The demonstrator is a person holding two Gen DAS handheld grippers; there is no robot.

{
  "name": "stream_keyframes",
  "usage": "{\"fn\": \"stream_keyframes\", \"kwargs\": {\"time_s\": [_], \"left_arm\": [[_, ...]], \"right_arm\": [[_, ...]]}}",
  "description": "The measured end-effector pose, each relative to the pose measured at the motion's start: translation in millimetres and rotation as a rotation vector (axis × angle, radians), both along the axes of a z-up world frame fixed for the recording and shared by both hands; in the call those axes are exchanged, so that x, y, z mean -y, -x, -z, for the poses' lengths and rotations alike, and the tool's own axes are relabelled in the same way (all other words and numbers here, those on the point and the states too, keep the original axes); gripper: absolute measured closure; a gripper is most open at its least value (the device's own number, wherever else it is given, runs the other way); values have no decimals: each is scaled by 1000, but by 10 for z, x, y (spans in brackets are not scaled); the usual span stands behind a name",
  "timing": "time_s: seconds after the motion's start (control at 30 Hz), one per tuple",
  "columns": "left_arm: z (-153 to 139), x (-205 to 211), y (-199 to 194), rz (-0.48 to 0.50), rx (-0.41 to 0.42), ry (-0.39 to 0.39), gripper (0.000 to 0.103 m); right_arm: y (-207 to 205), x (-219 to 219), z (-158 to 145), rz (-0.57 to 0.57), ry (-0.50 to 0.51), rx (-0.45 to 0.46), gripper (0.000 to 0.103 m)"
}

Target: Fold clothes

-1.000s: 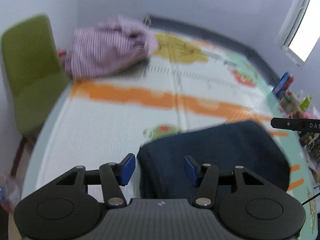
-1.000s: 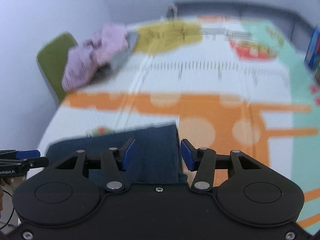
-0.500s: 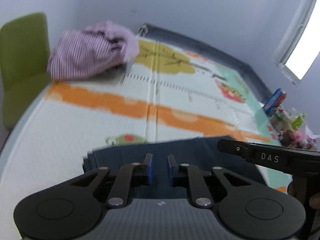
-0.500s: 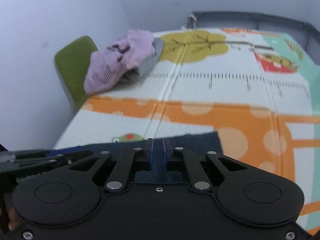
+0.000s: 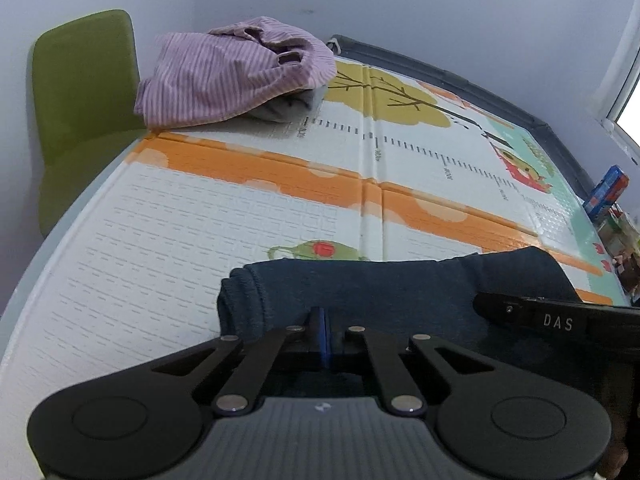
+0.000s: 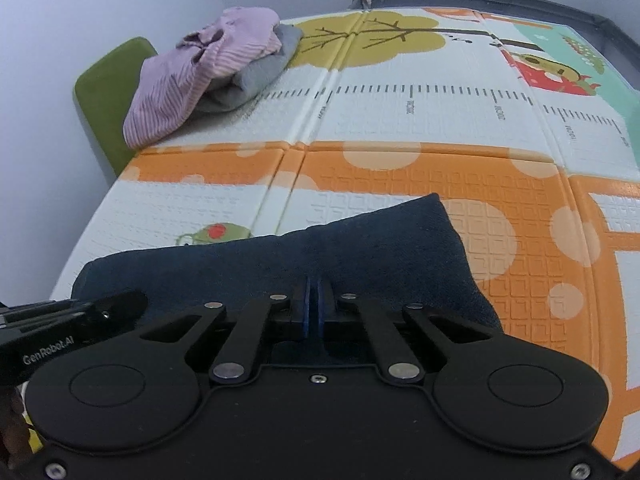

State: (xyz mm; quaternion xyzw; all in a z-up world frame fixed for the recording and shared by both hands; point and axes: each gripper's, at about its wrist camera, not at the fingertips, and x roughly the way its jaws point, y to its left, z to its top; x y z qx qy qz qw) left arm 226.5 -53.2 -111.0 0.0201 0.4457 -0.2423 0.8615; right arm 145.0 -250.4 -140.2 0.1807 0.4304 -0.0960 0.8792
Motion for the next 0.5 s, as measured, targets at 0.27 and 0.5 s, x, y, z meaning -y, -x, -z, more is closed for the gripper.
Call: {"fn": "stream_keyframes", "kwargs": {"time_s": [0.27, 0.5], "left_arm": [[-44, -77, -9, -16, 7, -25, 100], [-86, -117, 2, -33, 14, -48, 100]], "right_arm": [[33, 185, -9, 9, -50, 9, 103], [181, 514, -37, 79, -86, 13, 103]]}}
